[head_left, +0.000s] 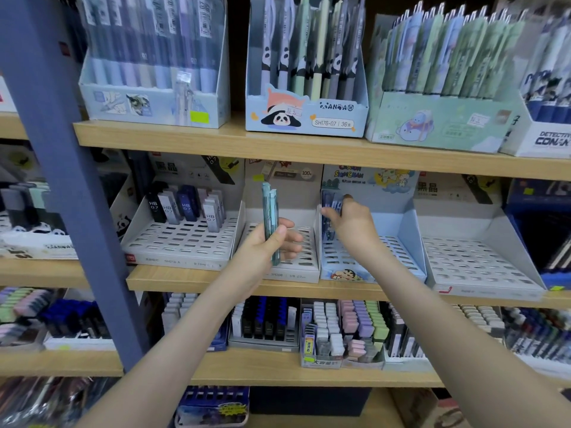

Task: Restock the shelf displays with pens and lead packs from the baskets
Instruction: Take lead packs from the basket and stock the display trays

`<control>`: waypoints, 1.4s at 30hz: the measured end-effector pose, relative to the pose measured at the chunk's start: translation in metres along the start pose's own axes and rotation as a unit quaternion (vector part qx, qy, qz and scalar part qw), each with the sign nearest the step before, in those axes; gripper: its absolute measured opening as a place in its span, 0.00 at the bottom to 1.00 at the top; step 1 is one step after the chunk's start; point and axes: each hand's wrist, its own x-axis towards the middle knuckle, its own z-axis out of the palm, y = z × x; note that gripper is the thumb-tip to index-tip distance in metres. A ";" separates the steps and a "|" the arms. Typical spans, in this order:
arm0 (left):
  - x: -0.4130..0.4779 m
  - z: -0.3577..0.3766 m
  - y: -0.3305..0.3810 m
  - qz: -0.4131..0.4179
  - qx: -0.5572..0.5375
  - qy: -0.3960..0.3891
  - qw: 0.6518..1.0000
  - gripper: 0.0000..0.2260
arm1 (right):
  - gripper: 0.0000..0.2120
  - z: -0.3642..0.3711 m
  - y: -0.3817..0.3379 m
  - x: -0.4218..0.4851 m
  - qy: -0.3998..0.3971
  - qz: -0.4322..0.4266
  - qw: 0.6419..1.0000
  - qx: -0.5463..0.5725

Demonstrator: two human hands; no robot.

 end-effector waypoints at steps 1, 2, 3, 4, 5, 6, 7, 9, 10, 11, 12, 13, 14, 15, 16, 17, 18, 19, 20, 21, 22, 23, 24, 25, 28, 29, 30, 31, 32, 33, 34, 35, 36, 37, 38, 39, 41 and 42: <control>0.000 0.000 0.000 0.000 0.000 0.000 1.000 0.07 | 0.16 0.001 0.003 -0.001 -0.004 0.001 1.000 0.012; 0.000 -0.001 0.000 0.001 0.001 0.000 1.000 0.07 | 0.13 0.002 0.007 -0.004 -0.006 -0.003 1.000 0.026; 0.000 -0.001 0.000 0.001 0.001 0.001 1.000 0.07 | 0.11 0.004 0.010 -0.007 -0.002 -0.018 0.999 0.038; 0.001 -0.001 0.000 0.001 0.000 0.002 1.000 0.07 | 0.10 0.006 0.014 -0.010 0.007 -0.042 0.998 0.040; 0.001 -0.002 0.000 0.001 -0.001 0.003 1.000 0.07 | 0.11 0.008 0.017 -0.013 0.019 -0.070 0.997 0.037; 0.001 -0.002 0.000 0.001 0.000 0.004 1.000 0.07 | 0.16 0.009 0.020 -0.015 0.031 -0.097 0.994 0.031; 0.001 -0.002 0.000 0.001 0.001 0.005 1.000 0.07 | 0.22 0.010 0.023 -0.016 0.042 -0.119 0.992 0.028; 0.002 -0.002 -0.001 0.001 0.003 0.007 1.000 0.07 | 0.27 0.011 0.026 -0.014 0.057 -0.151 0.987 0.012; 0.002 -0.002 -0.001 0.001 0.003 0.007 1.000 0.08 | 0.25 0.010 0.027 -0.013 0.062 -0.165 0.984 -0.003; 0.002 -0.002 -0.002 0.001 0.004 0.008 1.000 0.08 | 0.23 0.009 0.029 -0.011 0.069 -0.182 0.981 -0.021; 0.002 -0.003 -0.002 0.001 0.005 0.009 1.000 0.08 | 0.21 0.009 0.030 -0.010 0.076 -0.199 0.976 -0.038; 0.002 -0.003 -0.002 0.001 0.007 0.010 1.000 0.08 | 0.21 0.008 0.030 -0.010 0.082 -0.213 0.972 -0.055; 0.002 -0.004 -0.002 0.000 0.007 0.011 1.000 0.08 | 0.21 0.008 0.031 -0.009 0.087 -0.224 0.968 -0.073; 0.002 -0.004 -0.002 -0.001 0.008 0.012 1.000 0.08 | 0.21 0.009 0.032 -0.009 0.088 -0.233 0.964 -0.088; 0.002 -0.004 -0.002 -0.002 0.008 0.013 1.000 0.08 | 0.21 0.009 0.032 -0.009 0.086 -0.238 0.962 -0.099; 0.002 -0.004 -0.002 -0.002 0.010 0.014 1.000 0.08 | 0.21 0.009 0.033 -0.009 0.083 -0.240 0.962 -0.102; 0.001 -0.004 -0.002 -0.002 0.013 0.014 1.000 0.08 | 0.21 0.009 0.033 -0.009 0.082 -0.239 0.962 -0.102; 0.001 -0.003 -0.002 -0.001 0.016 0.015 1.000 0.08 | 0.20 0.009 0.034 -0.009 0.082 -0.235 0.963 -0.100; 0.001 -0.002 -0.002 -0.001 0.019 0.015 1.000 0.08 | 0.20 0.008 0.035 -0.009 0.082 -0.231 0.965 -0.096; 0.000 -0.002 -0.002 0.000 0.022 0.016 1.000 0.08 | 0.20 0.007 0.036 -0.008 0.079 -0.227 0.967 -0.087; 0.000 -0.002 -0.001 0.001 0.024 0.016 1.000 0.08 | 0.21 0.006 0.036 -0.008 0.075 -0.224 0.969 -0.075; 0.000 -0.002 -0.001 0.001 0.026 0.016 1.000 0.08 | 0.21 0.005 0.037 -0.009 0.069 -0.224 0.970 -0.062; 0.000 -0.002 0.000 0.000 0.027 0.016 1.000 0.08 | 0.22 0.005 0.037 -0.009 0.060 -0.223 0.972 -0.050; 0.000 -0.002 0.000 -0.001 0.026 0.015 1.000 0.08 | 0.22 0.005 0.036 -0.010 0.049 -0.220 0.973 -0.039; -0.001 -0.001 0.002 -0.006 0.016 0.009 1.000 0.08 | 0.24 0.004 0.033 -0.010 0.007 -0.188 0.982 -0.005; -0.001 0.000 0.002 -0.009 0.006 0.004 1.000 0.08 | 0.24 0.002 0.031 -0.009 -0.010 -0.171 0.985 0.003; -0.002 -0.001 0.003 -0.015 -0.007 -0.004 1.000 0.08 | 0.25 0.001 0.029 -0.009 -0.019 -0.160 0.987 0.007; -0.003 -0.001 0.003 -0.022 -0.017 -0.014 1.000 0.08 | 0.25 -0.001 0.027 -0.010 -0.019 -0.153 0.988 0.006; -0.004 -0.002 0.004 -0.030 -0.024 -0.026 0.999 0.09 | 0.24 -0.003 0.024 -0.012 -0.003 -0.156 0.988 0.006; -0.005 -0.002 0.004 -0.038 -0.026 -0.040 0.998 0.09 | 0.24 -0.005 0.020 -0.015 0.027 -0.166 0.986 0.015; -0.006 -0.002 0.005 -0.046 -0.024 -0.054 0.997 0.09 | 0.23 -0.008 0.015 -0.021 0.058 -0.181 0.981 0.037; -0.007 -0.001 0.005 -0.054 -0.020 -0.069 0.996 0.09 | 0.21 -0.012 0.008 -0.029 0.073 -0.192 0.976 0.072; -0.007 0.001 0.005 -0.062 -0.017 -0.083 0.995 0.09 | 0.18 -0.015 0.000 -0.037 0.065 -0.197 0.971 0.115; -0.008 0.003 0.005 -0.069 -0.017 -0.095 0.993 0.09 | 0.16 -0.019 -0.007 -0.046 0.030 -0.192 0.967 0.162; -0.008 0.006 0.005 -0.073 -0.015 -0.107 0.991 0.09 | 0.12 -0.020 -0.014 -0.054 -0.023 -0.178 0.962 0.205; -0.009 0.009 0.005 -0.075 -0.012 -0.120 0.990 0.09 | 0.09 -0.021 -0.019 -0.060 -0.074 -0.158 0.956 0.237; -0.008 0.014 0.005 -0.074 -0.006 -0.148 0.986 0.10 | 0.09 -0.021 -0.020 -0.064 -0.122 -0.120 0.945 0.277; -0.008 0.016 0.004 -0.075 -0.004 -0.154 0.985 0.12 | 0.09 -0.022 -0.018 -0.063 -0.128 -0.104 0.938 0.304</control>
